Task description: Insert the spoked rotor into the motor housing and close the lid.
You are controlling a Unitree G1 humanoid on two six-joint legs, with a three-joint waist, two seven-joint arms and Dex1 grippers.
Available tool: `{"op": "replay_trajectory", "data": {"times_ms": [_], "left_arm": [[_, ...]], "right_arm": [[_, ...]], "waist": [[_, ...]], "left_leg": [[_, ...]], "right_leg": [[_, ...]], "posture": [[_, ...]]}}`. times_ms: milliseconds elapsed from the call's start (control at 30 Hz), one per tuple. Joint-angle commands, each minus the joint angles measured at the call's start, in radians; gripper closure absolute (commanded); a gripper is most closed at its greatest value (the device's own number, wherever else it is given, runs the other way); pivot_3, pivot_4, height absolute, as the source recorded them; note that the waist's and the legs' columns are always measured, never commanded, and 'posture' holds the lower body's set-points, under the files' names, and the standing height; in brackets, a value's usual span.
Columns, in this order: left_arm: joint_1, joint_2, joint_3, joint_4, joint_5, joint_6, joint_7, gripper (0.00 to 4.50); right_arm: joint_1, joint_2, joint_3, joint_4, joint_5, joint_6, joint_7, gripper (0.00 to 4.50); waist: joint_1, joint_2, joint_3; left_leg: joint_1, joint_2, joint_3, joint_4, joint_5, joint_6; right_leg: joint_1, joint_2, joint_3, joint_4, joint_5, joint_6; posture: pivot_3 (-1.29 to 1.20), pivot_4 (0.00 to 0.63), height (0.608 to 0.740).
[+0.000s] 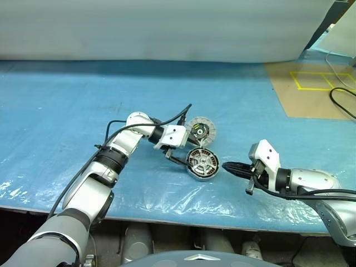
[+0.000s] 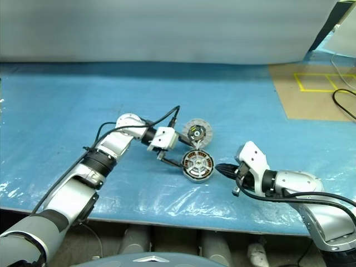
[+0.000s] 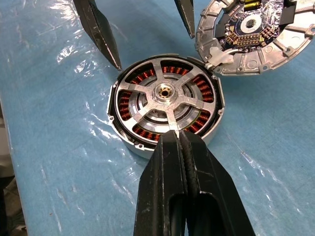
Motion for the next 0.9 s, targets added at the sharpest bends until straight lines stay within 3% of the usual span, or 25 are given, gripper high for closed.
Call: {"op": "replay_trajectory", "data": {"times_ms": [33, 267, 467, 600, 900], "left_arm": [[0.011, 0.012, 0.058, -0.081, -0.07, 0.038, 0.013, 0.93], [0.157, 0.059, 0.162, -0.345, -0.196, 0.244, 0.109, 0.93], [0.456, 0.096, 0.215, -0.592, -0.235, 0.399, 0.284, 0.93], [0.563, 0.078, 0.248, -0.65, -0.223, 0.422, 0.422, 0.93], [0.639, 0.105, 0.268, -0.719, -0.232, 0.467, 0.519, 0.93]], "right_arm": [[-0.016, -0.001, -0.011, -0.006, 0.006, -0.017, 0.009, 4.5], [-0.114, -0.026, -0.017, -0.004, 0.051, -0.009, 0.067, 4.5], [-0.341, 0.023, 0.108, 0.08, 0.035, 0.01, 0.094, 4.5], [-0.38, 0.07, 0.23, 0.169, -0.033, -0.032, 0.115, 4.5], [-0.433, 0.164, 0.309, 0.379, -0.093, -0.093, 0.16, 4.5]], "waist": [[-0.001, 0.0, 0.0], [-0.008, 0.001, 0.0], [-0.026, 0.002, 0.0], [-0.017, 0.002, 0.001], [-0.033, 0.002, 0.001]], "left_leg": [[0.0, 0.0, 0.0, 0.0, 0.0, 0.0], [-0.001, 0.0, 0.0, 0.0, 0.0, 0.0], [0.0, 0.001, 0.001, -0.001, 0.0, 0.0], [-0.001, 0.003, 0.0, 0.0, 0.0, 0.0], [-0.001, 0.002, 0.0, 0.0, 0.0, 0.0]], "right_leg": [[0.0, 0.0, 0.0, 0.0, 0.0, 0.0], [0.0, 0.0, 0.0, 0.0, 0.0, 0.0], [0.0, 0.001, 0.0, 0.0, 0.0, -0.001], [-0.001, 0.001, -0.003, 0.0, -0.001, -0.002], [-0.001, 0.001, -0.003, 0.0, -0.001, -0.002]], "posture": [[0.0, 0.15, 0.74], [0.0, 0.15, 0.74], [0.0, 0.15, 0.74], [0.0, 0.15, 0.74], [0.0, 0.15, 0.74]]}}
